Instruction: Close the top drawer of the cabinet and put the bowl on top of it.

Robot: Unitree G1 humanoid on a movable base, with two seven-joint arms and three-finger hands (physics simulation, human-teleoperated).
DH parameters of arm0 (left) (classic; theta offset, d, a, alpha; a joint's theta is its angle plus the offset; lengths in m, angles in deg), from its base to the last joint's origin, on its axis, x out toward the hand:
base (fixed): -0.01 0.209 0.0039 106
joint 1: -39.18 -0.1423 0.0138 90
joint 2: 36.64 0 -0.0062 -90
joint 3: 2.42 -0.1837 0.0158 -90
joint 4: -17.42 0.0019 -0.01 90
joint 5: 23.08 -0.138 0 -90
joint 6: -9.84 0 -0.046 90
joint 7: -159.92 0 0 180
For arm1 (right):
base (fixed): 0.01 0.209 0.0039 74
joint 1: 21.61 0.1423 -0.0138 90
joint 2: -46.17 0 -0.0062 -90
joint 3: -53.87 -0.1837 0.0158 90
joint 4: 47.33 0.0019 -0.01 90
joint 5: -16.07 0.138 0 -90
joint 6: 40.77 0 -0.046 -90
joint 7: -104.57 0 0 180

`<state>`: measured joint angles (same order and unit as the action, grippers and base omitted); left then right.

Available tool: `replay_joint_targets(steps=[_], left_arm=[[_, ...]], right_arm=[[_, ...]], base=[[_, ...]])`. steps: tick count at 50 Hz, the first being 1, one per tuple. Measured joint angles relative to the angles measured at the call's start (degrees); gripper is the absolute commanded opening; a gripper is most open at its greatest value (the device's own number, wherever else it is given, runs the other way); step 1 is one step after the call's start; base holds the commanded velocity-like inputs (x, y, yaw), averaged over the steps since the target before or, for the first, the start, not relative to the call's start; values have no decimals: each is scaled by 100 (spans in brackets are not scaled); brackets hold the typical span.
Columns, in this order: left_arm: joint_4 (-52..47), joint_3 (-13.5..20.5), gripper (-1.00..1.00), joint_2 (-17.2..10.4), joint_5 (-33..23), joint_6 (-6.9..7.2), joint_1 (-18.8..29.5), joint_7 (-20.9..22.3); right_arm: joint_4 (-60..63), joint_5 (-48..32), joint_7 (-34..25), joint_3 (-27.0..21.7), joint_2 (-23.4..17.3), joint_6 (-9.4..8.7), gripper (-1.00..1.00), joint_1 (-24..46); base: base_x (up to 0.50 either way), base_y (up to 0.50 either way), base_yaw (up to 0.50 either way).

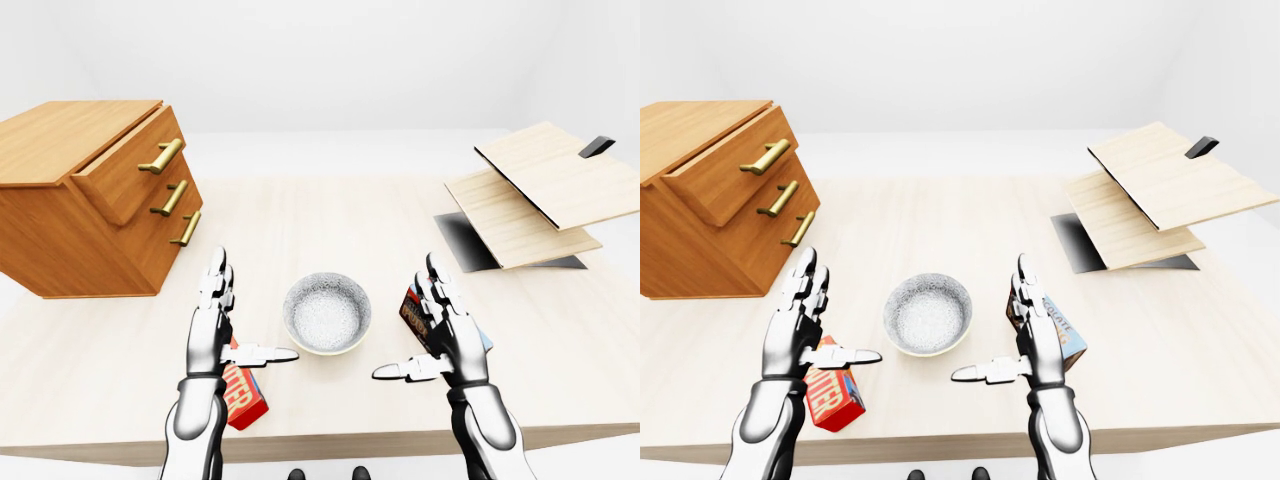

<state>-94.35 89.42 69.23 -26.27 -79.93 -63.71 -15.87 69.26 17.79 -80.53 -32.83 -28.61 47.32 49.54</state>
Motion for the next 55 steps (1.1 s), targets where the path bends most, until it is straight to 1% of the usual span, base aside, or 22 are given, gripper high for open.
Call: replay_joint_targets(steps=[13,27,41,55], left_arm=[[44,-13,100,-4,-16,-10,21,-13],[46,-6,100,-7,-14,-11,25,-12],[49,0,100,-5,-13,-10,30,-6],[86,-3,100,-10,-24,-5,51,-4]], right_arm=[[-31,-56,3,32,-13,123,100,-17],[-47,-88,3,59,-25,199,100,-47],[-71,-107,7,81,-34,232,100,-57],[-70,-107,-3,106,-44,207,100,-67]], base=[[0,0,0],[0,0,0],[0,21,0],[0,26,0]])
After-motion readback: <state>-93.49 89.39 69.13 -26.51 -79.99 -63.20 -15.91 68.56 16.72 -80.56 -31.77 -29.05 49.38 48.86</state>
